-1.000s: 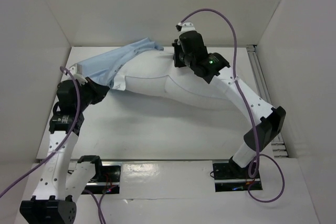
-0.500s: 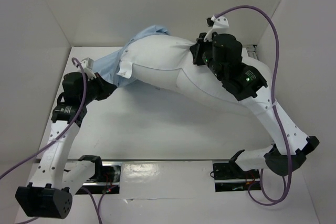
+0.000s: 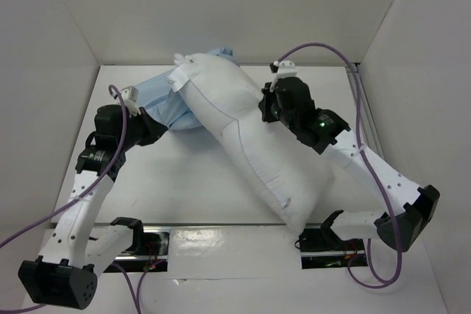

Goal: Put the pillow into the pillowcase

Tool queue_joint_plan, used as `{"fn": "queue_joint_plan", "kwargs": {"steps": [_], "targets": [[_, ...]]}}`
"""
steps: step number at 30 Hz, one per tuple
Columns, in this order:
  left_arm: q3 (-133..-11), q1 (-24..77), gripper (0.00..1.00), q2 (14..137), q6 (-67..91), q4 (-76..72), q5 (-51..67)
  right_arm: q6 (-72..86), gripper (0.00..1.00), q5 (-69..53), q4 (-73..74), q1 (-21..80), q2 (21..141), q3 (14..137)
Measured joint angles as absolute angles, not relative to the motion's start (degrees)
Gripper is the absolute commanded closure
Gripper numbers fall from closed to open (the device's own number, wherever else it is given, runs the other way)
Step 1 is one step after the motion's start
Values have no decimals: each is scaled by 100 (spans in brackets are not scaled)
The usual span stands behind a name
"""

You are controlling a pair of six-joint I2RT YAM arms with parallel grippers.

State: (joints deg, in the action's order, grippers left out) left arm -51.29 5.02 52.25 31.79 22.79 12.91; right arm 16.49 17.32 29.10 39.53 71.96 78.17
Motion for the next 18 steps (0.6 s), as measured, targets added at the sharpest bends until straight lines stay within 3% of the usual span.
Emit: {"fn": "queue_joint_plan", "kwargs": {"steps": [9, 10, 12, 13, 14, 15, 16, 17, 18], "targets": [[-5096, 504, 100, 4801, 3194, 2724, 1332, 1708, 100, 1883, 3232, 4119, 6748, 6989], [-5059, 504, 95, 4790, 3194, 2757, 1334, 1693, 100, 1907, 3345, 4117, 6639, 6993], [-5019, 504, 77, 4853, 3190, 2856, 1337, 1643, 100, 1979, 3542, 4117, 6514, 7089], [-5019, 504, 53, 4945, 3199, 2919, 1337, 1605, 100, 2051, 3623, 4112, 6501, 7183], [-5022, 504, 42, 5024, 3151, 2961, 1341, 1566, 94, 2126, 3688, 4110, 6506, 7282], [-5022, 504, 29, 5120, 3146, 3009, 1339, 1542, 84, 2220, 3750, 4110, 6514, 7367], [-5022, 504, 19, 5212, 3155, 3050, 1315, 1514, 65, 2320, 3833, 4110, 6543, 7461], [-5026, 504, 8, 5293, 3168, 3100, 1278, 1494, 57, 2410, 3905, 4110, 6584, 7555], [-5050, 504, 8, 5365, 3148, 3146, 1256, 1448, 46, 2491, 3942, 4110, 6628, 7669]]}}
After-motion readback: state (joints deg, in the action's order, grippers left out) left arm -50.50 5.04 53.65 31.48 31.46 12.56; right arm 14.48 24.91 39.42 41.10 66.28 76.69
